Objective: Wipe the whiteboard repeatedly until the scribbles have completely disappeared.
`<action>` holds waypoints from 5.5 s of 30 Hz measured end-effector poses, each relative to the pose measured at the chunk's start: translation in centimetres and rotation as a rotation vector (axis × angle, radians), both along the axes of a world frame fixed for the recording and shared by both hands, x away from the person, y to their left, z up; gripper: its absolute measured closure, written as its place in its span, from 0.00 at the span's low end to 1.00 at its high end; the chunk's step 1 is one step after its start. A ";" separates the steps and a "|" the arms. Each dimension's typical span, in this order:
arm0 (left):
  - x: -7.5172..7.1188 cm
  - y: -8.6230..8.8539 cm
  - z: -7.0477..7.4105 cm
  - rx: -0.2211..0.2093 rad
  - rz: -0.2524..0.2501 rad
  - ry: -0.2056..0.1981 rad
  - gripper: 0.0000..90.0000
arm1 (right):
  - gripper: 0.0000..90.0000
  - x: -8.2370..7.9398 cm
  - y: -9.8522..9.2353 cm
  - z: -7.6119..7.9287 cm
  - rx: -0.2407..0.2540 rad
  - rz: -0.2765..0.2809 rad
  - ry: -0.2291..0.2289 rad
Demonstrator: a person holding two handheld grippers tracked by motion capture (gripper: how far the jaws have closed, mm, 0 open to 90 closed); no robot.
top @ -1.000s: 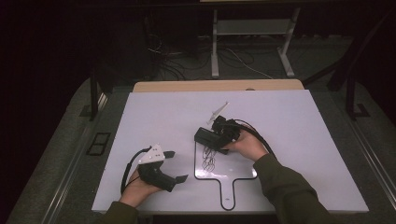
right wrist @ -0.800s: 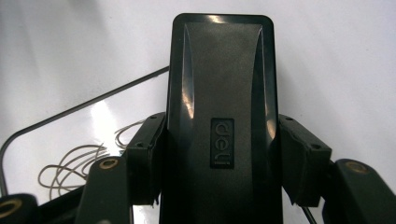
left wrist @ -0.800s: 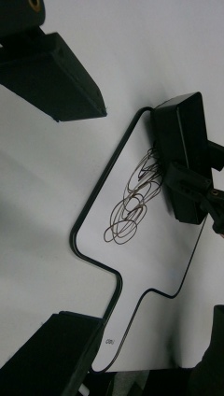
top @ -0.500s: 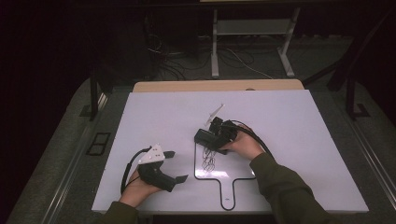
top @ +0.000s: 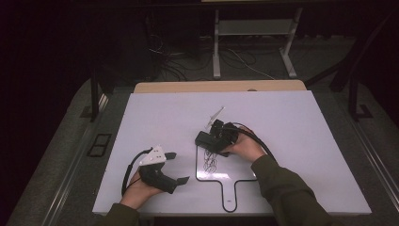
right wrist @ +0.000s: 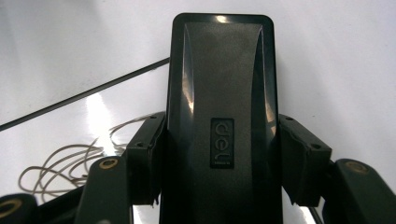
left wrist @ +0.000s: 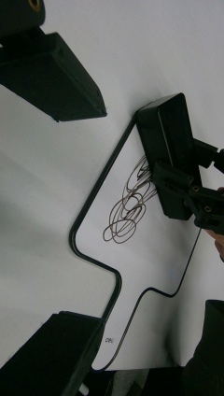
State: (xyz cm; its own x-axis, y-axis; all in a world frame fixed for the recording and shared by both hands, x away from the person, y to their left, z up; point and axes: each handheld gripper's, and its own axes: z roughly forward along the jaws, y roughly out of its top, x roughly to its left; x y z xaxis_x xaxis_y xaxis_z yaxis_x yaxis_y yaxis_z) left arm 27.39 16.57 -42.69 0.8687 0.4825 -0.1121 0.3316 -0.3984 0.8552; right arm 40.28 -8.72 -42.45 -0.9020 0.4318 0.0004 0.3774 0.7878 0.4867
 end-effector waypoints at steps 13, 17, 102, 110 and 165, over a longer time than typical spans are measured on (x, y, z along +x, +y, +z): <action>-0.1 0.0 0.0 0.001 0.000 -0.002 0.01 | 0.43 -2.3 0.5 0.1 -0.008 0.064 0.003; -0.1 -0.1 0.0 0.002 -0.001 -0.002 0.01 | 0.43 -3.1 0.7 0.1 -0.010 0.090 0.000; -0.2 -0.1 0.1 -0.002 0.000 -0.004 0.01 | 0.43 -6.9 2.5 0.3 -0.041 0.225 0.013; -0.2 -0.1 0.2 0.000 0.000 -0.005 0.01 | 0.43 -6.8 2.4 0.2 -0.034 0.238 -0.005; -0.2 -0.2 0.1 -0.002 0.003 -0.003 0.01 | 0.43 -6.6 3.0 0.1 -0.032 0.230 -0.005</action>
